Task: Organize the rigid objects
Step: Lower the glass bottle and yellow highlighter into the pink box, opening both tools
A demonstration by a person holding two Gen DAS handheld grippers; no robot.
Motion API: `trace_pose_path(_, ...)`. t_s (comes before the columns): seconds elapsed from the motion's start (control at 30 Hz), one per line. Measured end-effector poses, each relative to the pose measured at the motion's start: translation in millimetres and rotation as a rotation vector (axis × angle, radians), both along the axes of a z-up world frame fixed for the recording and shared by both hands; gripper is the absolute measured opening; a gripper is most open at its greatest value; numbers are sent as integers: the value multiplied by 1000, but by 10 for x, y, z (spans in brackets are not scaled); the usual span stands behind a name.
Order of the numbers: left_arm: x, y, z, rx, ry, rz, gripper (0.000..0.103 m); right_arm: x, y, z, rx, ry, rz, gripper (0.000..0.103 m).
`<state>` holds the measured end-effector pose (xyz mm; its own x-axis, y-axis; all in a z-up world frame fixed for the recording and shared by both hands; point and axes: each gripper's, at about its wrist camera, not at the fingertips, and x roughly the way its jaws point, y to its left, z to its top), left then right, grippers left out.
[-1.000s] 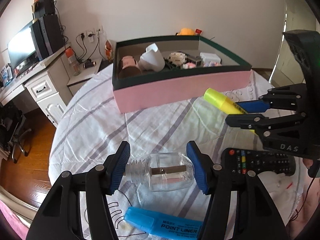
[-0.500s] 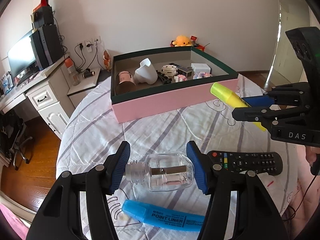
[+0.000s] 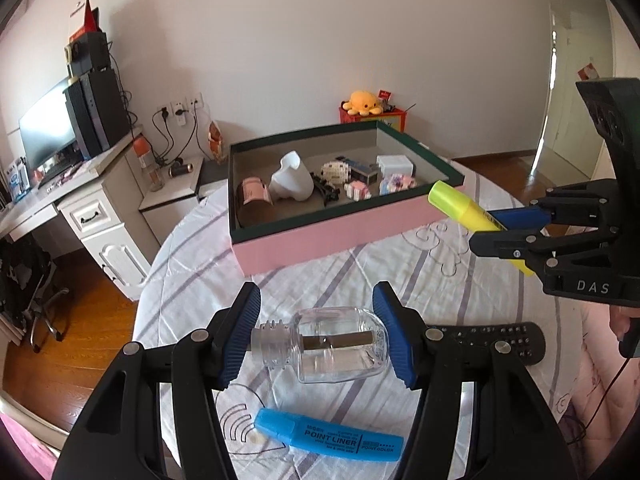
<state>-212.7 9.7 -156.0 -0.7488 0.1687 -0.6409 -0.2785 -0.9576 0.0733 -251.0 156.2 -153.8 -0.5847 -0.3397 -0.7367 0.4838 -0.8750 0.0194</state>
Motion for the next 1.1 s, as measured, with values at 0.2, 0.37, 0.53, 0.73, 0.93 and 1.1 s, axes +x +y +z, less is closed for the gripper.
trace_pose_path(0.2,-77,65,171,0,32,-14,60,-19,29,94,0,16,0,26)
trace_pose_path(0.37,-237,154,326,-8,55,-39,60,-98,69,174,-3,30,-6,26)
trace_pose_path(0.53,-545,238,503,-2,67,-75,60,-292,132,239,-10,35,-19,26)
trace_pose_path(0.73,-1055,345,551,0,39,-113,60,-692,205,282,-7,26,-34,26)
trace_pose_path(0.93,-1729,568,397,-44,-32,-128,60,-1257,229,211,24,0,-43,26)
trace_pose_path(1.1,-2276,730,219,-70,-92,-148,60,-1764,224,61,52,-38,-52,26)
